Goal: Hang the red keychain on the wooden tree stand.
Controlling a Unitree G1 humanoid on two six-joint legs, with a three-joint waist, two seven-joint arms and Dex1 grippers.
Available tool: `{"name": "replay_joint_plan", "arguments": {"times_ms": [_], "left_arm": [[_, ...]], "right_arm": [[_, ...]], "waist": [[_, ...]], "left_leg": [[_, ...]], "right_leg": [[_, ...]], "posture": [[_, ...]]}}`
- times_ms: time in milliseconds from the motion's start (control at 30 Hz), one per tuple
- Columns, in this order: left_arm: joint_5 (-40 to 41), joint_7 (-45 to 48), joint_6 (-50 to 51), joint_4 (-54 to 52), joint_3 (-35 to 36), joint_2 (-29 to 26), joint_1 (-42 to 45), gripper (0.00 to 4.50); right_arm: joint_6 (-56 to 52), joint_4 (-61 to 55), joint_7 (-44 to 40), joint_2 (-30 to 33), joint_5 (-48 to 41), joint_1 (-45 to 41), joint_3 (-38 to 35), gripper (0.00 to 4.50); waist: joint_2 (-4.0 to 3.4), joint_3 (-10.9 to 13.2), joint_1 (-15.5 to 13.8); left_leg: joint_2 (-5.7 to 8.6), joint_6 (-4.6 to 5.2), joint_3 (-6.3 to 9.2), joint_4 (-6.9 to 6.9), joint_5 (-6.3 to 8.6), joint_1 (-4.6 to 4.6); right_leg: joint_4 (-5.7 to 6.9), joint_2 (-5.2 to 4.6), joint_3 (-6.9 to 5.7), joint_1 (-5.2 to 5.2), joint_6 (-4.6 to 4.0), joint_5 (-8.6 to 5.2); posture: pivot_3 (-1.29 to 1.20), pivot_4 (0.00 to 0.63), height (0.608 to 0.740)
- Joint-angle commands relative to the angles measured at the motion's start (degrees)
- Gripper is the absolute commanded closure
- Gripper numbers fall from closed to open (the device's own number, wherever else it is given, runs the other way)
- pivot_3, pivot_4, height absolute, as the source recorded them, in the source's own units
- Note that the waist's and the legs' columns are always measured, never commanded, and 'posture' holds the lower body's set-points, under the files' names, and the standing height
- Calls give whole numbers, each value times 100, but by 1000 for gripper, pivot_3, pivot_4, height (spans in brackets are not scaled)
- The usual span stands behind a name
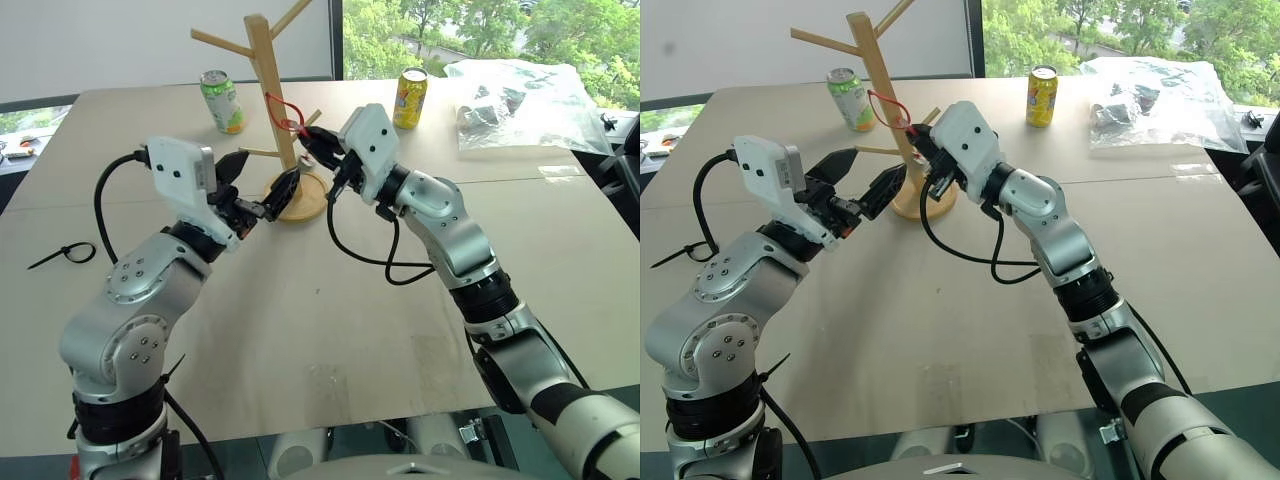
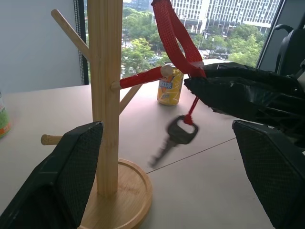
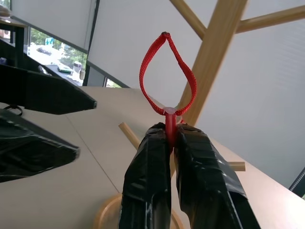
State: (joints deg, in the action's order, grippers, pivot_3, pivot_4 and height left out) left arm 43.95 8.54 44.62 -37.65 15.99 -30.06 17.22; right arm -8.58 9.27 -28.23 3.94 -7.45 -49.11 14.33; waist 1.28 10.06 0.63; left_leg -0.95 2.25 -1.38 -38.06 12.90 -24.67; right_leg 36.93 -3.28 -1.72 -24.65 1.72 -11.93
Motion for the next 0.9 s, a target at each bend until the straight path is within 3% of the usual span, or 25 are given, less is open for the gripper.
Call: {"name": "replay_joint_plan", "arguments": {"times_ms": [33,900], "left_arm": [[-20,18,-148,-137,106,-44,135,0],[-38,-24,-110,-86,0,30,273,0]], "right_arm": [[94,107,6,-104,-36,-229,-186,4428],[120,787,34,-456,275,-254,-223,4428]], "waist": [[0,0,0],[0,0,5]], "left_leg": [[0,0,0,0,0,0],[0,9,-1,0,5,0]], "right_leg": [[0,0,0,0,0,0],[2,0,1,0,-1,1]], "posture": [[0,150,740],[0,150,740]]}}
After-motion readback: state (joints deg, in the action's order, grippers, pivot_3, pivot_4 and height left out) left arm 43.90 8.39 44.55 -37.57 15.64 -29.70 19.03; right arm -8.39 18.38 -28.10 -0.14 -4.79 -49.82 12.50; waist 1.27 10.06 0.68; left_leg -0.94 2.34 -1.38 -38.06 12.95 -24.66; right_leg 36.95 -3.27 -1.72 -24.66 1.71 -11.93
